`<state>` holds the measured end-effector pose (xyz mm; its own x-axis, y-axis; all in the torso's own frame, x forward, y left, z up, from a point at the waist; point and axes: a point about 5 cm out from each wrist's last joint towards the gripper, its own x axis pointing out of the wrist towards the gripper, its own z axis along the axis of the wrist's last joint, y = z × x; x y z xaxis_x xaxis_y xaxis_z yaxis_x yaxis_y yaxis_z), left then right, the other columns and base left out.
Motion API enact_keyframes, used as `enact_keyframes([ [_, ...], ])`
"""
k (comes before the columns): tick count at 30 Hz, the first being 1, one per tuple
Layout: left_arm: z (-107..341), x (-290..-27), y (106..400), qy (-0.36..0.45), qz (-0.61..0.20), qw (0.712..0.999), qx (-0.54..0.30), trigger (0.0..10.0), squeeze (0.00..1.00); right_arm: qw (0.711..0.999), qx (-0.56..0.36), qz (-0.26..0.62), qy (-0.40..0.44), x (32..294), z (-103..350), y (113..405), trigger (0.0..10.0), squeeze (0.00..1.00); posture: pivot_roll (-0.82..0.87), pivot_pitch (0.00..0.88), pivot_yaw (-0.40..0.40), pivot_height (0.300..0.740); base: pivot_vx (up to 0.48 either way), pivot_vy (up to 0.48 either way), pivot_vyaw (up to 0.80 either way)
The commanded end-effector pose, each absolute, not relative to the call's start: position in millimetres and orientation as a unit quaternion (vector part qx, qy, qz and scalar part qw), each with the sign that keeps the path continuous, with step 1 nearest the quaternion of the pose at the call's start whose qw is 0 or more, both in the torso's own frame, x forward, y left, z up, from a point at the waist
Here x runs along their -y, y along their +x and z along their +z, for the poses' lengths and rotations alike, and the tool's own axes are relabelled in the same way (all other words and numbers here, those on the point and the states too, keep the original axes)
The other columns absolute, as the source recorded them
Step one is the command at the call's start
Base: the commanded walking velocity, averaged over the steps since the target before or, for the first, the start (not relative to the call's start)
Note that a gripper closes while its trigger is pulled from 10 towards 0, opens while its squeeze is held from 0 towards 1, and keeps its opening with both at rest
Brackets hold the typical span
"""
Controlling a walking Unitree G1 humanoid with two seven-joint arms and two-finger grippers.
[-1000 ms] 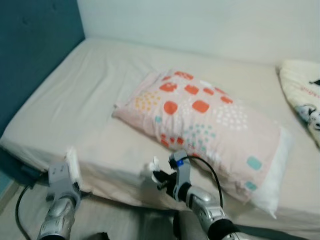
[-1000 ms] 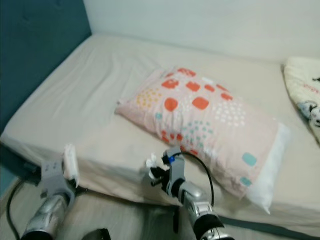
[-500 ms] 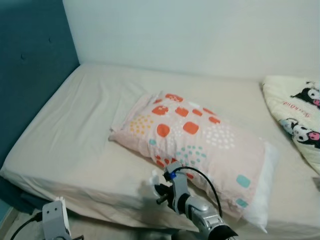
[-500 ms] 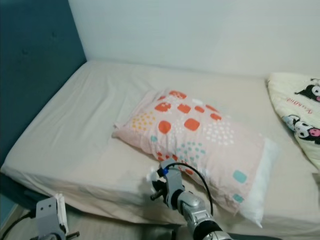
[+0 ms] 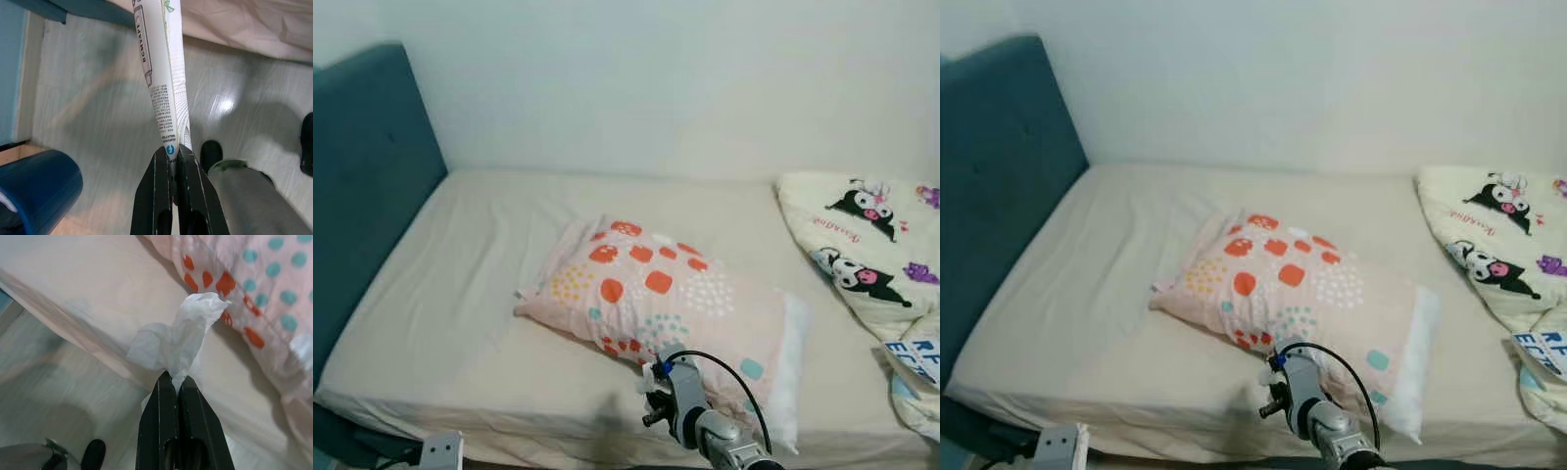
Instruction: Clean up the room
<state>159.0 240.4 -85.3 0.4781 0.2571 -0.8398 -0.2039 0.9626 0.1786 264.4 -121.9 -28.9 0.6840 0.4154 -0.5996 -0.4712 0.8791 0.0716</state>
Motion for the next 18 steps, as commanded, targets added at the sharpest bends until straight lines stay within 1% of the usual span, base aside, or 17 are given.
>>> enact_keyframes([
  [1,-88.4,-237.0,154.1,0.035,0.119,0.854,-0.505,10.0,0.00,0.910,-0.330,0.244,-0.055,121.6,-33.9,259.2,0.0,0.00,-0.04,0.000,-0.030,0.740,0.000,0.000,0.00],
  [3,-88.4,-237.0,154.1,0.035,0.119,0.854,-0.505,10.0,0.00,0.910,-0.330,0.244,-0.055,121.6,-33.9,259.2,0.0,0.00,-0.04,0.000,-0.030,0.740,0.000,0.000,0.00],
  [4,-91.0,-238.5,146.4,0.054,0.100,0.850,-0.515,10.0,0.00,0.899,-0.344,0.257,-0.081,120.7,-38.8,253.6,10.0,0.00,-0.04,0.000,-0.029,0.740,0.000,0.000,0.65],
  [6,-93.9,-241.8,135.5,0.063,0.092,0.843,-0.526,10.0,0.00,0.892,-0.363,0.253,-0.092,123.1,-45.3,246.4,10.0,0.00,-0.04,0.000,-0.027,0.740,0.000,0.000,0.65],
  [7,-93.9,-241.8,135.5,0.063,0.092,0.843,-0.526,10.0,0.00,0.892,-0.363,0.253,-0.092,123.1,-45.3,246.4,10.0,0.00,-0.04,0.000,-0.027,0.740,0.000,0.000,0.65],
  [8,-95.5,-243.7,129.2,0.066,0.088,0.839,-0.533,10.0,0.00,0.891,-0.377,0.238,-0.087,126.8,-49.2,242.2,10.0,0.00,-0.03,0.000,-0.026,0.740,0.000,0.000,0.66],
  [11,-96.4,-244.8,125.5,0.067,0.085,0.836,-0.538,10.0,0.00,0.891,-0.385,0.227,-0.082,129.3,-51.5,239.6,10.0,0.00,-0.03,0.000,-0.026,0.740,0.000,0.000,0.66],
  [12,-98.3,-245.5,119.1,0.072,0.076,0.829,-0.549,10.0,0.00,0.893,-0.398,0.203,-0.057,133.3,-55.1,235.2,10.0,0.00,-0.03,0.000,-0.028,0.740,0.000,0.000,0.66],
  [13,-98.3,-245.5,119.1,0.072,0.076,0.829,-0.549,10.0,0.00,0.893,-0.398,0.203,-0.057,133.3,-55.1,235.2,10.0,0.00,-0.03,0.000,-0.028,0.740,0.000,0.000,0.66],
  [14,-102.1,-246.2,105.2,0.074,0.057,0.814,-0.573,10.0,0.00,0.898,-0.422,0.110,0.064,145.6,-63.5,223.8,10.0,0.00,-0.02,0.000,-0.029,0.740,0.000,0.000,0.66],
  [15,-103.7,-246.6,98.8,0.076,0.050,0.806,-0.584,10.0,0.00,0.893,-0.428,0.076,0.114,150.1,-67.2,217.9,10.0,0.00,-0.02,0.000,-0.029,0.740,0.000,0.000,0.66],
  [16,-103.7,-246.6,98.8,0.076,0.050,0.806,-0.584,10.0,0.00,0.893,-0.428,0.076,0.114,150.1,-67.2,217.9,10.0,0.00,-0.02,0.000,-0.029,0.740,0.000,0.000,0.66],
  [18,-105.5,-247.4,90.1,0.075,0.043,0.798,-0.596,10.0,0.00,0.885,-0.435,0.054,0.156,152.9,-72.5,208.3,10.0,0.00,-0.02,0.001,-0.028,0.740,0.000,0.000,0.66],
])
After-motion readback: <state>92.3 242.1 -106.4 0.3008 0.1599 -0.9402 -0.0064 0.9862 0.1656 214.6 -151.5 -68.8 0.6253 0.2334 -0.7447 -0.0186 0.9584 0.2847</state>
